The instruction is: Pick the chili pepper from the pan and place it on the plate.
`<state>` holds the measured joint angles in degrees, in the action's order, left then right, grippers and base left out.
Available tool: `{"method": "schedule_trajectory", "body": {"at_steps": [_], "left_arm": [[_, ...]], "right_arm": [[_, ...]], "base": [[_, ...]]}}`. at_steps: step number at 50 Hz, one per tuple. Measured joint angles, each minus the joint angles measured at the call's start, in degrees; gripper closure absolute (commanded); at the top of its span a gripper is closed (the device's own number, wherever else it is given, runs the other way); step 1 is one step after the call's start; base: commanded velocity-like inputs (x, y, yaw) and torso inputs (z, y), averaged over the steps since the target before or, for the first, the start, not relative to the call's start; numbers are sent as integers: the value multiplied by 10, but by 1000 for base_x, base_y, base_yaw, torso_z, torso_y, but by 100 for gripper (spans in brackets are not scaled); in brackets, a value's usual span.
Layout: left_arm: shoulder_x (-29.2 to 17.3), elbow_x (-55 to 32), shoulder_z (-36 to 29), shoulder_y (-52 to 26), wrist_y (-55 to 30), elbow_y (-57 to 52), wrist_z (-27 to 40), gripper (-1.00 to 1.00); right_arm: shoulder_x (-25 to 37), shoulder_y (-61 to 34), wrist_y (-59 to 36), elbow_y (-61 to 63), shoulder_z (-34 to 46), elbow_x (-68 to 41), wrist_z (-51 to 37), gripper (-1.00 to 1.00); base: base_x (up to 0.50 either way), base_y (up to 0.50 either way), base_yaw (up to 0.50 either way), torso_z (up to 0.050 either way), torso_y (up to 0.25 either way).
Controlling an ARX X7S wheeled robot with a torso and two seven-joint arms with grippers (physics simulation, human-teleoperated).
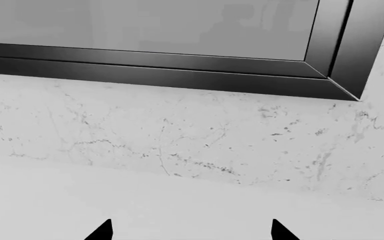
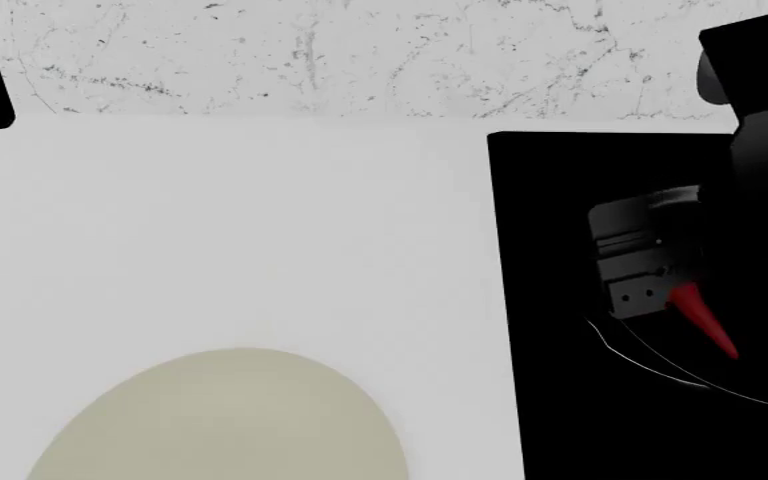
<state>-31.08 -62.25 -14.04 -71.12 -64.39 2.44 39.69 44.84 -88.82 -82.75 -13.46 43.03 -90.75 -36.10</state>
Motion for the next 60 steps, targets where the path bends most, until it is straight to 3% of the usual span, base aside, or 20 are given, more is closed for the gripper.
{"method": "schedule_trajectory", "body": {"at_steps": [35, 60], "left_arm": [[6, 18, -22, 3, 19, 18, -15, -100], [10, 21, -31, 4, 26, 23, -20, -100]], "right_arm": [[-15, 15, 69, -57, 55, 95, 104, -100], [-14, 35, 97, -73, 68, 114, 130, -100]], "base": [[0, 0, 0, 0, 0], [0, 0, 0, 0, 0]]}}
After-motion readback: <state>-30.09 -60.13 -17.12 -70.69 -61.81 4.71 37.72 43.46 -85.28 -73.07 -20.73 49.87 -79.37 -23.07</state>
